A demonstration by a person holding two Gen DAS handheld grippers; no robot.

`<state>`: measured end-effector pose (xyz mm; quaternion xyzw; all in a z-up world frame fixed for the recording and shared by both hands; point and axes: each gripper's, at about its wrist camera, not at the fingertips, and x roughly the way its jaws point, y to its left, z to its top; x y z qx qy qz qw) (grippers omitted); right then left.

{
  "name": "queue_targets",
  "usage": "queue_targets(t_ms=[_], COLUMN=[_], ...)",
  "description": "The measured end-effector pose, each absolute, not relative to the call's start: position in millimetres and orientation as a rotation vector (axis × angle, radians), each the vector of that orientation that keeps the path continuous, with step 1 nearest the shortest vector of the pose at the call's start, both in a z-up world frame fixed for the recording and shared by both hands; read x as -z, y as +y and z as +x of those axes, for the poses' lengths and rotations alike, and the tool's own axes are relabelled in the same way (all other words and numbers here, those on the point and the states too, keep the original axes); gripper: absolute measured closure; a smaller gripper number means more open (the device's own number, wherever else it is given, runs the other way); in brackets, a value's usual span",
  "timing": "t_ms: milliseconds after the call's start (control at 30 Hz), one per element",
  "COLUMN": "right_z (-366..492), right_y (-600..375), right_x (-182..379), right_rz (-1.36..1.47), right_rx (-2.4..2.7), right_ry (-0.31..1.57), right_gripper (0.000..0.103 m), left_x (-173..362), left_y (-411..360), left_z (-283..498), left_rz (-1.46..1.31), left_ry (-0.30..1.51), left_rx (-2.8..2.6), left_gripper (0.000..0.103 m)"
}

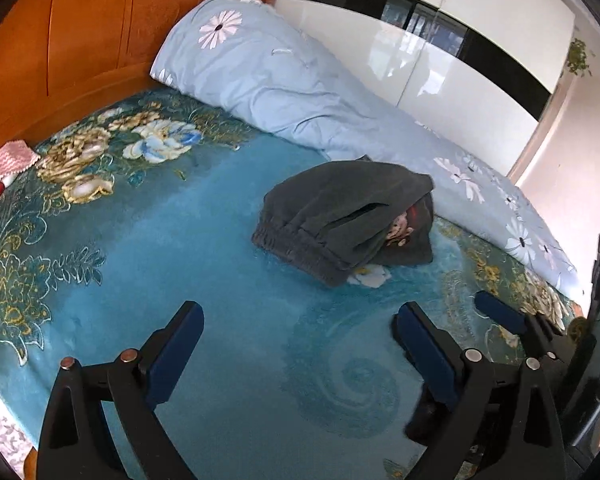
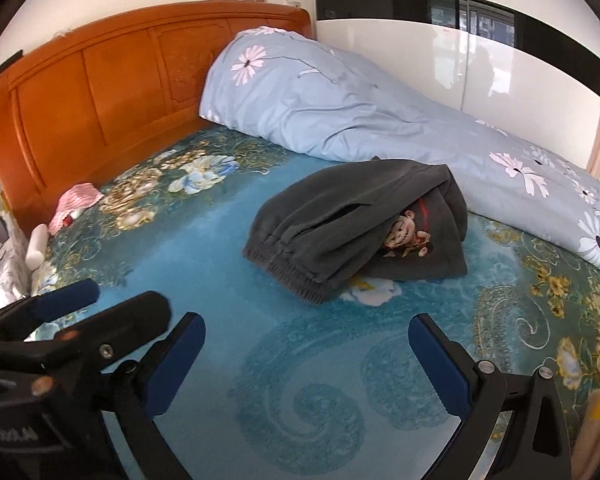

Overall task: Fold clothes
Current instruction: 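Grasp the folded dark grey hoodie with the right gripper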

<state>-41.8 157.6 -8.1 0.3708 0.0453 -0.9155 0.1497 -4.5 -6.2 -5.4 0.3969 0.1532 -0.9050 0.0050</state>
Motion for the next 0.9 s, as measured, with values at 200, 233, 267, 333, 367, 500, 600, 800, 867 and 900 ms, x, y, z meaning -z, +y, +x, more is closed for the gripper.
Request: queue_targets(t_ms=[200, 233, 267, 333, 367, 500, 600, 800, 867, 900], right_z=[-65.5, -74.2, -85.3, -108.5, -121.8, -171.6, -202.7, -236.3, -247.6, -252.3], right_y=[146.8, 149.0, 151.3, 161.2, 166.7, 184.8, 186.5, 168.8, 160.3, 157.8], right_x=[15.9, 22.5, 29.7, 41.0, 46.7, 71.6, 82.8, 79.4, 81.3, 87.5], right_rz=[1.144, 1.172, 1.208, 1.278, 1.328, 1.562, 1.607, 1.565, 1.591, 1.632], right_rx=[2.655, 2.653, 2.649, 2.629, 2.609, 2.481, 2.401, 2.402, 2.385, 2.373], right_ry=[0.178, 0.178, 0.172, 0.083, 0.017, -0.347, -0.612, -0.671, -0.663, -0.664], right_gripper=[0.000, 0.000, 0.000, 0.000, 0.000, 0.000, 0.001, 0.014, 0.018, 0.021], left_x=[25.3, 30.6, 36.7, 51.1, 58.5, 78.7, 79.6, 87.8, 91.8, 93.4], left_y=[-29.5, -32.0, -34.0, -39.5, -42.8, -57.0, -63.8, -69.9, -71.9, -73.0], left_z=[-21.2, -19.7, -16.5, -8.4, -5.8, -5.8, -8.2, -15.8, -15.7, -15.5], left_rz=[1.283, 1.294, 1.305, 1.334, 1.348, 1.341, 1.305, 1.285, 1.304, 1.316], left_ry=[0.603, 0.615, 0.624, 0.647, 0.688, 0.894, 0.928, 0.944, 0.939, 0.934], left_rx=[2.755, 2.740, 2.725, 2.692, 2.675, 2.636, 2.642, 2.644, 2.625, 2.614], left_gripper=[0.005, 0.005, 0.005, 0.005, 0.005, 0.005, 0.005, 0.005, 0.005, 0.005])
